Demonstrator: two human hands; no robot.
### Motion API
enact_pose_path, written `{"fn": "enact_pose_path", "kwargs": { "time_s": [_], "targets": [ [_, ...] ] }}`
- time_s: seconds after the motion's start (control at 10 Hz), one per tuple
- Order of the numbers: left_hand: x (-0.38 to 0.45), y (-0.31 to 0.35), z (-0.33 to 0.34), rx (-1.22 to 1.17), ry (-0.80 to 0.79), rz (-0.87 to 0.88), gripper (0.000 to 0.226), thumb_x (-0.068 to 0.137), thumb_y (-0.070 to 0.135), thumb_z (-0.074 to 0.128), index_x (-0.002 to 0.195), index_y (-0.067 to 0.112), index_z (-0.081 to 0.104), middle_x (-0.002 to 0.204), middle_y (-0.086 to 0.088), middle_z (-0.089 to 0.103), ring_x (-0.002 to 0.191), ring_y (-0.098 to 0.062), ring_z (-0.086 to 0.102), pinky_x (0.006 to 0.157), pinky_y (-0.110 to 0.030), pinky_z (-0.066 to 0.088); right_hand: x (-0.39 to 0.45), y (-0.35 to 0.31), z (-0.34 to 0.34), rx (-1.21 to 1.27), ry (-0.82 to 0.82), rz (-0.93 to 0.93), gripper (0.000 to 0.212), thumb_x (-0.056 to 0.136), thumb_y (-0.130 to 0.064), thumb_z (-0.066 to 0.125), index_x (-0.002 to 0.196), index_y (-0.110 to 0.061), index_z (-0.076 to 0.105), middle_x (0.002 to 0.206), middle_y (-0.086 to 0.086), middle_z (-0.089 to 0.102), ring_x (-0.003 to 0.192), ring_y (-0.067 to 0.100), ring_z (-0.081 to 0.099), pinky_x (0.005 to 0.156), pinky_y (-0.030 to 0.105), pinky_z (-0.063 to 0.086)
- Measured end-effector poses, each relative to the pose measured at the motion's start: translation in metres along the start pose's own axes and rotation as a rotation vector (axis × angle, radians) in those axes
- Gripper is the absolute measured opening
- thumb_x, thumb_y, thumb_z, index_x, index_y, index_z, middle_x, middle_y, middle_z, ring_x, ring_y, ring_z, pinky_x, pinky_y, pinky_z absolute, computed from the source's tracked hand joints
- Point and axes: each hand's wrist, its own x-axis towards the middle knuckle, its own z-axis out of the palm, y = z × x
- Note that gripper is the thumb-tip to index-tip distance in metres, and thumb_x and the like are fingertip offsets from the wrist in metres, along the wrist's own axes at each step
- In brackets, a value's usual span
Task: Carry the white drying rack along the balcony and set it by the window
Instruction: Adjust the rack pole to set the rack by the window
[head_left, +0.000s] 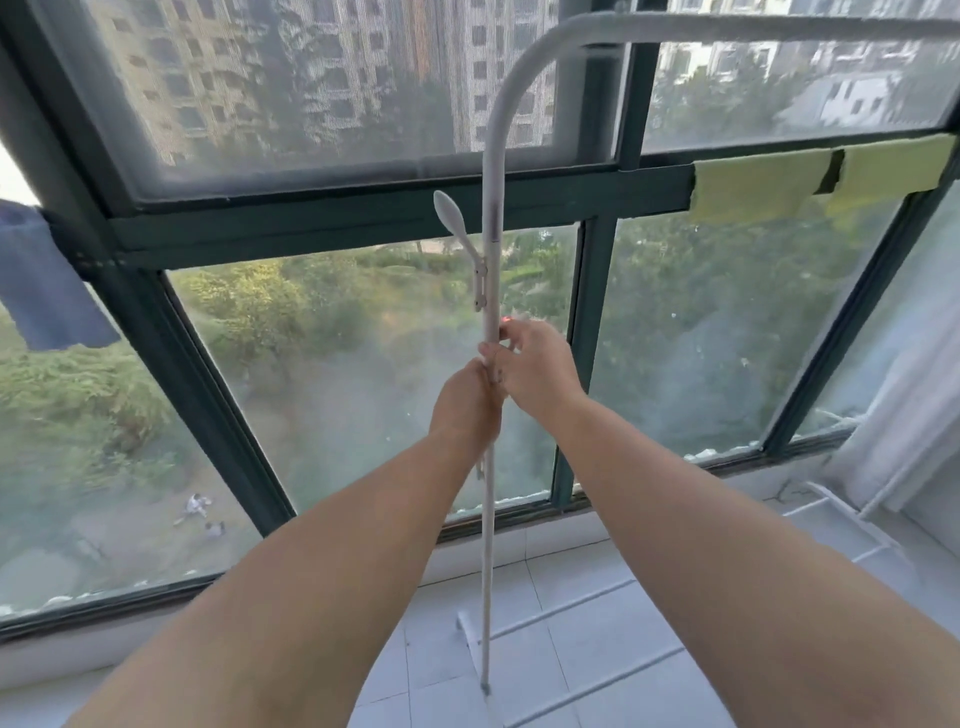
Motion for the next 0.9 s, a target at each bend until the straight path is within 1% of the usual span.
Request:
{"fn": "enact_pose_path", "kwargs": {
  "time_s": [0.1,0.2,0.3,0.4,0.5,0.6,0.7,0.8,0.9],
  "targets": [
    [0.030,-0.015,-0.001,-0.036,0.027,-0.011,0.029,0.103,0.019,0.043,0.121,0.005,0.060,0.115,-0.014,0.067,0.103,-0.031,0.064,0.086,-0.037,0.051,0.030,0.005,0.018,0.030,0.001,0.017,0.025,0.094,-0.035,0.065,0.110,-0.018,0.073,0.109,0.008,0.063,0.087,0.023,0.065,0.067,0.028,0.049],
    [0.057,-0.025,0.000,-0.059,0.054,-0.022,0.026,0.102,0.017,0.046,0.119,0.005,0.060,0.110,-0.013,0.068,0.100,-0.030,0.064,0.082,-0.033,0.049,0.062,0.010,0.031,0.033,-0.004,0.022,0.026,0.093,-0.036,0.065,0.111,-0.018,0.073,0.112,0.009,0.062,0.091,0.025,0.065,0.073,0.033,0.052],
    [0.088,-0.035,0.000,-0.056,0.069,-0.034,0.025,0.101,0.017,0.048,0.118,0.006,0.061,0.109,-0.013,0.068,0.099,-0.030,0.064,0.078,-0.028,0.049,0.096,0.013,0.042,0.011,-0.020,-0.017,0.022,0.093,-0.035,0.066,0.105,-0.018,0.074,0.108,0.009,0.062,0.081,0.021,0.063,0.065,0.030,0.050],
    [0.110,-0.046,0.002,-0.053,0.076,-0.057,0.024,0.100,0.017,0.049,0.118,0.007,0.062,0.108,-0.011,0.068,0.095,-0.025,0.064,0.065,-0.010,0.039,0.119,0.015,0.051,0.016,-0.047,-0.017,0.020,0.092,-0.036,0.068,0.102,-0.020,0.074,0.112,0.011,0.062,0.085,0.026,0.067,0.076,0.041,0.059],
    [0.125,-0.054,0.003,-0.022,0.073,-0.071,0.024,0.100,0.019,0.049,0.118,0.008,0.062,0.102,-0.004,0.067,0.074,-0.002,0.054,0.059,-0.003,0.039,0.135,0.022,0.060,-0.026,-0.074,-0.033,0.021,0.092,-0.036,0.067,0.105,-0.020,0.074,0.117,0.009,0.058,0.092,0.025,0.062,0.066,0.028,0.050],
    [0.133,-0.058,0.004,-0.055,0.064,-0.104,0.024,0.100,0.020,0.050,0.117,0.010,0.063,0.089,0.008,0.062,0.069,0.010,0.045,0.058,-0.001,0.038,0.145,0.026,0.065,-0.030,-0.086,-0.037,0.021,0.093,-0.034,0.066,0.105,-0.019,0.075,0.118,0.008,0.057,0.091,0.022,0.059,0.056,0.020,0.037],
    [0.140,-0.066,0.005,-0.154,0.093,-0.165,0.024,0.100,0.020,0.051,0.117,0.009,0.063,0.079,0.019,0.052,0.068,0.010,0.045,0.057,0.001,0.037,0.151,0.028,0.072,-0.013,-0.096,-0.016,0.019,0.092,-0.035,0.067,0.101,-0.020,0.075,0.115,0.010,0.062,0.091,0.028,0.066,0.058,0.024,0.041],
    [0.138,-0.062,-0.005,-0.001,-0.081,-0.212,0.044,0.100,0.008,0.043,0.143,0.006,0.041,0.115,0.001,0.058,0.099,-0.007,0.059,0.077,-0.010,0.045,0.151,0.027,0.079,-0.001,-0.099,-0.003,0.016,0.091,-0.035,0.066,0.094,-0.022,0.073,0.109,0.013,0.067,0.083,0.029,0.067,0.063,0.025,0.042],
    [0.139,-0.068,-0.006,0.109,-0.051,-0.126,0.048,0.099,0.004,0.042,0.146,0.002,0.033,0.123,-0.007,0.056,0.108,-0.020,0.058,0.079,-0.017,0.046,0.151,0.026,0.084,-0.001,-0.088,0.014,0.011,0.092,-0.035,0.065,0.092,-0.026,0.070,0.109,0.013,0.066,0.088,0.030,0.067,0.068,0.031,0.048]
  ]
}}
